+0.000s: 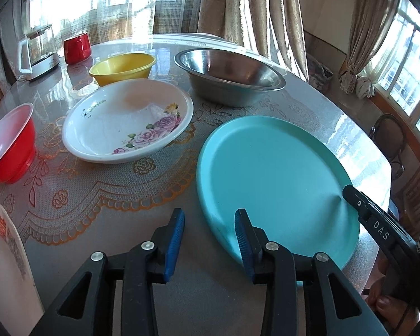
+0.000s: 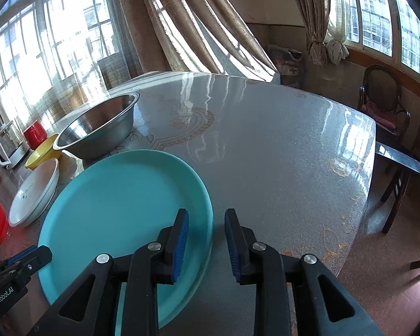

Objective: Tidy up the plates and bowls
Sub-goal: 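Slide the teal plate with the right tool across the table, then release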

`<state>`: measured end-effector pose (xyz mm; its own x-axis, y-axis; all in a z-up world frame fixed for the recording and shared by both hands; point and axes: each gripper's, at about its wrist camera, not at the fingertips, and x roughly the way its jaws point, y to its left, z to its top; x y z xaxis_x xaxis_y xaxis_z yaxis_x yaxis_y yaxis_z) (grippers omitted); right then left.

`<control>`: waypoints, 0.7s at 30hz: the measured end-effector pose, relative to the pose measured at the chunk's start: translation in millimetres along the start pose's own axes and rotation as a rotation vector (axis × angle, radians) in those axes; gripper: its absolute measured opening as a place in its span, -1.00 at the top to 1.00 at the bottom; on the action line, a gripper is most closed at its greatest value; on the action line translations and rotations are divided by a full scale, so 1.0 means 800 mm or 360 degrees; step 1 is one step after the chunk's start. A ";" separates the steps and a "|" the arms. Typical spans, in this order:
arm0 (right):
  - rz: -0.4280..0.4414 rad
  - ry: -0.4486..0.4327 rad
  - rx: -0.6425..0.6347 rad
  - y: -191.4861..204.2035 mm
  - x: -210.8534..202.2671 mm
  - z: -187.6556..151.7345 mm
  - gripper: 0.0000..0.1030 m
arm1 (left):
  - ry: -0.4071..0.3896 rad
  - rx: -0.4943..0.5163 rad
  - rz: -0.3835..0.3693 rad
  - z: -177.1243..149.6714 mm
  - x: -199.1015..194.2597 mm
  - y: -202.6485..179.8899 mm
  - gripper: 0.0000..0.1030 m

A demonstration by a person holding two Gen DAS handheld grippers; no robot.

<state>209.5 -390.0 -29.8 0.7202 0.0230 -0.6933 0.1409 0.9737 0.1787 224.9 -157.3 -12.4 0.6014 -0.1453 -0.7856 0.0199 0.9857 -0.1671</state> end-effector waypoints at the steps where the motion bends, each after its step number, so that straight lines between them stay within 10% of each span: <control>1: 0.0013 0.0002 0.0023 -0.001 -0.002 -0.001 0.44 | -0.0009 -0.0005 -0.0009 -0.004 -0.004 0.000 0.20; 21: 0.0045 0.0001 0.0179 0.010 -0.062 -0.054 0.38 | -0.0237 0.0191 0.0008 -0.062 -0.118 0.026 -0.49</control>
<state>145.8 -373.7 -24.1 0.7248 0.0505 -0.6871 0.1956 0.9412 0.2755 128.6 -127.6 29.1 0.7132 -0.1351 -0.6878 0.1066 0.9907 -0.0841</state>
